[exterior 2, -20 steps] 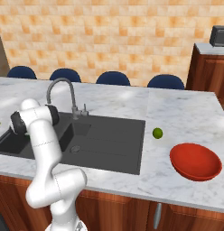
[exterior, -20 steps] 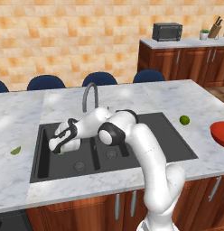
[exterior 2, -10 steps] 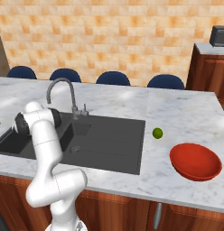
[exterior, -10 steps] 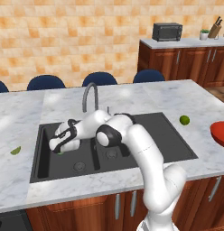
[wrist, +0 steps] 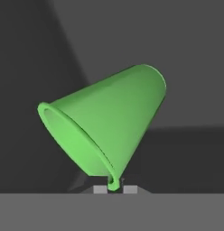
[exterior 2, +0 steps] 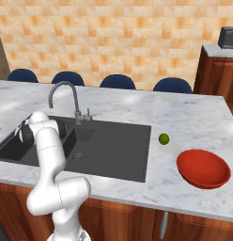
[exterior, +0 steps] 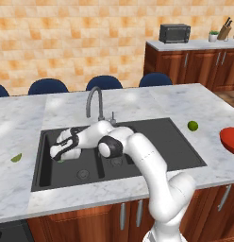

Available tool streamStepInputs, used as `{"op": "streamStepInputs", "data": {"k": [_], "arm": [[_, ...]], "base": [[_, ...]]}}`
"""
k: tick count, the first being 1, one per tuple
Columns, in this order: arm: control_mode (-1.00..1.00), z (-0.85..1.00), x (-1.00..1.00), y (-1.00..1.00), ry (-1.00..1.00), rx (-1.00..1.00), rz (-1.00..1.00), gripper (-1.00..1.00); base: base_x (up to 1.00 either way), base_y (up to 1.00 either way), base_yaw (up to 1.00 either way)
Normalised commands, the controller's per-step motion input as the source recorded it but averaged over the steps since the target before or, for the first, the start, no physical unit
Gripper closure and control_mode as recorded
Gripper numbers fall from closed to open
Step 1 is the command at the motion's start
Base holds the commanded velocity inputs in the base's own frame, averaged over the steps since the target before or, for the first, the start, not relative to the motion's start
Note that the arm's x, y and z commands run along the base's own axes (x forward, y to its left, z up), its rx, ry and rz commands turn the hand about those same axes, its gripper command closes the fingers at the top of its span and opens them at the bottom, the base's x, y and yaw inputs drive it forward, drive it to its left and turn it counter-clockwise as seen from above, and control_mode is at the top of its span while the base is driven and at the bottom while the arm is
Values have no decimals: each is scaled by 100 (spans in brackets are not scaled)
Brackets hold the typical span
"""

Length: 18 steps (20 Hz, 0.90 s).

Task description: Remove the lemon wedge and lime from the sink. Then move the bowl and cup from the counter to the sink for washing.

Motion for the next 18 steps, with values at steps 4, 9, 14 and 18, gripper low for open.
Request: {"op": "streamStepInputs", "data": {"k": [4,9,14,18], "arm": [[-100,-29,30,9,0,2,0,100],[-100,-28,27,11,0,0,0,100],[-100,-28,3,8,0,0,0,100],[-100,-31,0,1,11,0,-3,100]], "base": [[0,0,0],[0,0,0],[0,0,0],[0,0,0]]}}
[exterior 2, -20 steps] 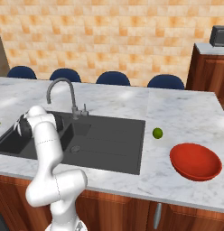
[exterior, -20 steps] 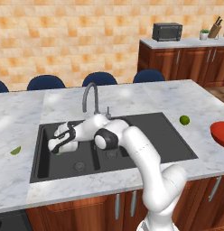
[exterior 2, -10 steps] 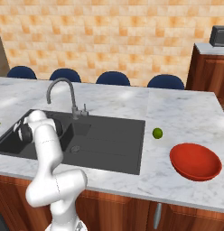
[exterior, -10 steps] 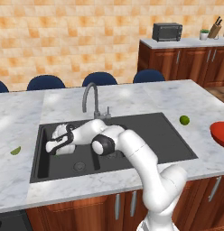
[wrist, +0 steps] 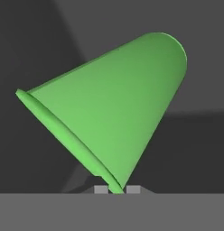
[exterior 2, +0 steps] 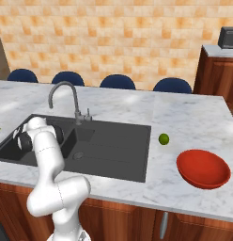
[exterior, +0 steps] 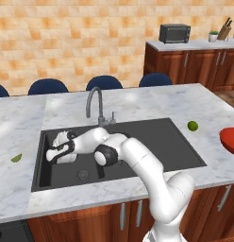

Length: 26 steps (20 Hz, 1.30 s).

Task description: Remove the lemon wedge and lime from the sink. Then move the bowl and cup from the counter to the sink for washing.

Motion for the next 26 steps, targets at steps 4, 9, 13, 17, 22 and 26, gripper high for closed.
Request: {"op": "streamStepInputs", "data": {"k": [4,9,13,17,22,26], "arm": [[-100,-23,1,0,18,0,-11,100],[-100,-23,-2,0,18,-1,-11,-100],[-100,-12,-3,0,14,0,-10,-100],[-100,0,-12,-1,10,0,-12,-100],[-100,-3,-26,1,12,0,-13,-100],[-100,-1,-20,15,4,0,-11,-100]], "base": [[0,0,0],[0,0,0],[0,0,0],[0,0,0],[0,0,0],[0,0,0]]}}
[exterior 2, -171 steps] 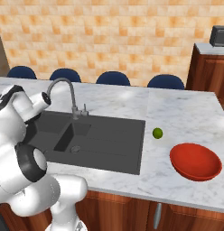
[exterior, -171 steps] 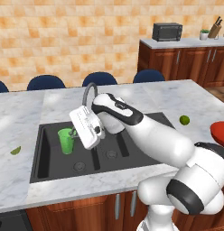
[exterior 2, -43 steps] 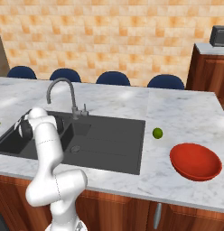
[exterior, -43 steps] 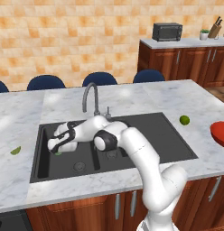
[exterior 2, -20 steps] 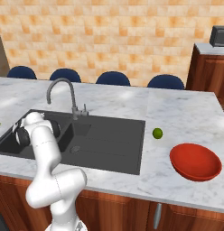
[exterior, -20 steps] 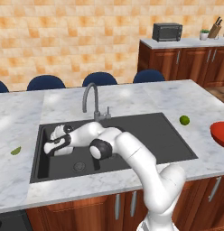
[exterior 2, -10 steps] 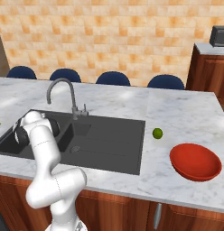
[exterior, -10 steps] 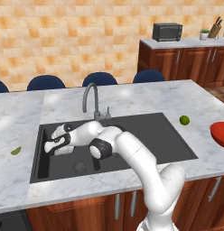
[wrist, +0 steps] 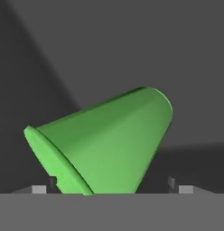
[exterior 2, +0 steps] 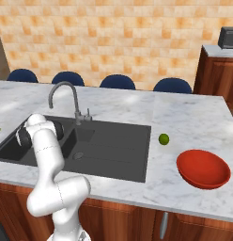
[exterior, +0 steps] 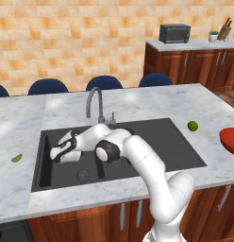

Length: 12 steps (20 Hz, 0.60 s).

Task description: Remove the lemon wedge and lime from the sink. Then move the bowl and cup from the counter to the sink for washing.

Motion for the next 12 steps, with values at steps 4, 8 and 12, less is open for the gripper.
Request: {"op": "streamStepInputs", "data": {"k": [4,8,12], "arm": [[-100,1,-6,28,0,0,-6,-100],[-100,1,-7,41,0,-3,-1,-100],[-100,0,-18,49,0,-7,-1,-100]], "base": [[0,0,0],[0,0,0],[0,0,0]]}}
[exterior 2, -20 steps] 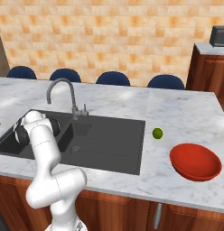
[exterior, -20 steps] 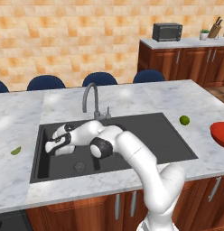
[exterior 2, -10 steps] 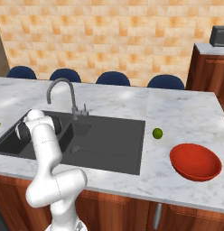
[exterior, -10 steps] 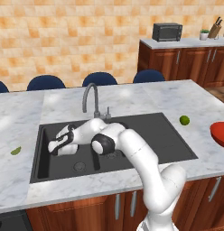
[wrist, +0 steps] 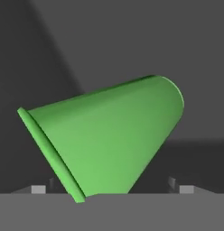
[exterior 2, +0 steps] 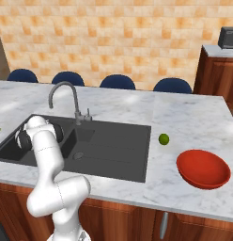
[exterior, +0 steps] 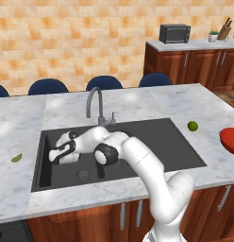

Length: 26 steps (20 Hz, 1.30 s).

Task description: Remove the lemon wedge and lime from the sink. Then move the bowl and cup from the counter to the sink for washing.

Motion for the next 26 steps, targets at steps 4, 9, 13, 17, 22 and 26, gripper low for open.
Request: {"op": "streamStepInputs", "data": {"k": [4,9,13,17,22,26], "arm": [[-100,-1,-21,39,3,-9,-5,-100],[-100,0,-21,36,3,-9,-9,-100],[-100,0,-29,35,7,-8,-13,-100],[-100,0,-29,39,10,-8,-15,-100],[-100,0,-27,40,12,-6,-16,-100],[-100,-2,-30,47,9,-6,-15,-100]], "base": [[0,0,0],[0,0,0],[0,0,0],[0,0,0],[0,0,0],[0,0,0]]}}
